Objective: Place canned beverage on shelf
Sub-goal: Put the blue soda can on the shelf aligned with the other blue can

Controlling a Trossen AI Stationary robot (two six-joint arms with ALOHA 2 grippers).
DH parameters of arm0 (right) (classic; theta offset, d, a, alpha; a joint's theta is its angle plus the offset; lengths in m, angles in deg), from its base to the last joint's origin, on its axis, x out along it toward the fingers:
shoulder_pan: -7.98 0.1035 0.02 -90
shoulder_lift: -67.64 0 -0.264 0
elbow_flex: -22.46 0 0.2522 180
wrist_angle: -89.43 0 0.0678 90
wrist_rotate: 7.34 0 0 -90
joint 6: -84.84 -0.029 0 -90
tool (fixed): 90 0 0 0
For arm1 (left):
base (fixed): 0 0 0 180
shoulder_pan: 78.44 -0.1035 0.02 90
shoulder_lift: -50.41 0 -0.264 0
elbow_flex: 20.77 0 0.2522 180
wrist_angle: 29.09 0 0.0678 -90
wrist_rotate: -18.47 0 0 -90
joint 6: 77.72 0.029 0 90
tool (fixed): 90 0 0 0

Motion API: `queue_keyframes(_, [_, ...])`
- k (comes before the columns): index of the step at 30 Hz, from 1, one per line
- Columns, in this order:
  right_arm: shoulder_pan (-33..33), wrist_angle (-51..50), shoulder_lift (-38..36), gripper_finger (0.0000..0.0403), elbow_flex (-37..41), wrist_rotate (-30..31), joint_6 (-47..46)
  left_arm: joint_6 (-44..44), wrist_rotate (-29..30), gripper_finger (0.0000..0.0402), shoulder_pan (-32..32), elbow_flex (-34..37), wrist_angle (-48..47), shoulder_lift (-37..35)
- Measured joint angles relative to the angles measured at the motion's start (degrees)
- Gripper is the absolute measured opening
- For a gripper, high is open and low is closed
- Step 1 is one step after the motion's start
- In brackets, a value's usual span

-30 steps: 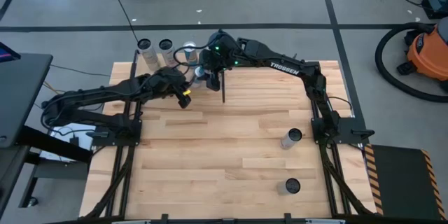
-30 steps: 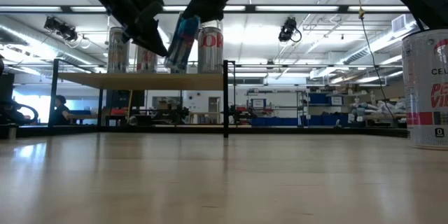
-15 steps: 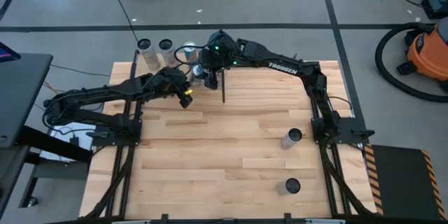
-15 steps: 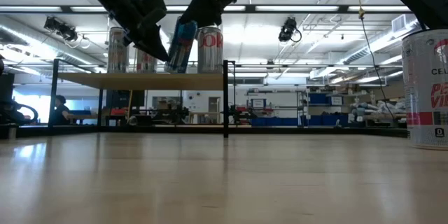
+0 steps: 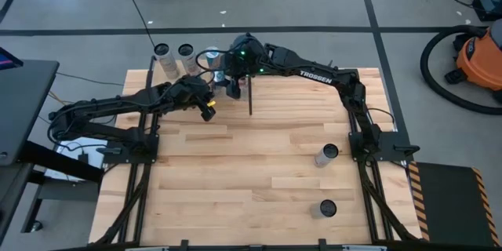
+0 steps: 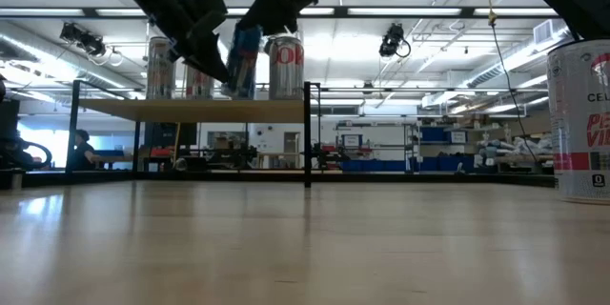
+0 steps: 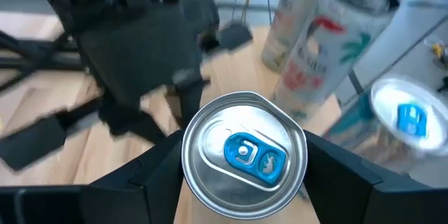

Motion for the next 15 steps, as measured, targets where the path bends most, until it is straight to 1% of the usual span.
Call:
queue_keyframes(3, [0.05,2.46,0.00,0.0258,0.35,-0.88,-0.01,0.01,-0.20,0.0052,0.04,0.00,0.87,0.00])
queue_keyframes(6, [0.07,5.38,-0.01,0.0265,2.68,-1.10,-0.46,0.39,-0.31,0.0052,0.04,0.00,0.78,0.00])
queue_keyframes(11, [-0.02,5.02,0.08,0.0272,3.85,-0.57,-0.66,0.44,-0.26,0.0052,0.05,0.00,0.46,0.00])
queue_keyframes(15, [-0.06,3.26,0.08,0.0271,2.26,1.39,-0.77,2.21,0.19,0.0052,0.00,0.00,-1.44,-0.04])
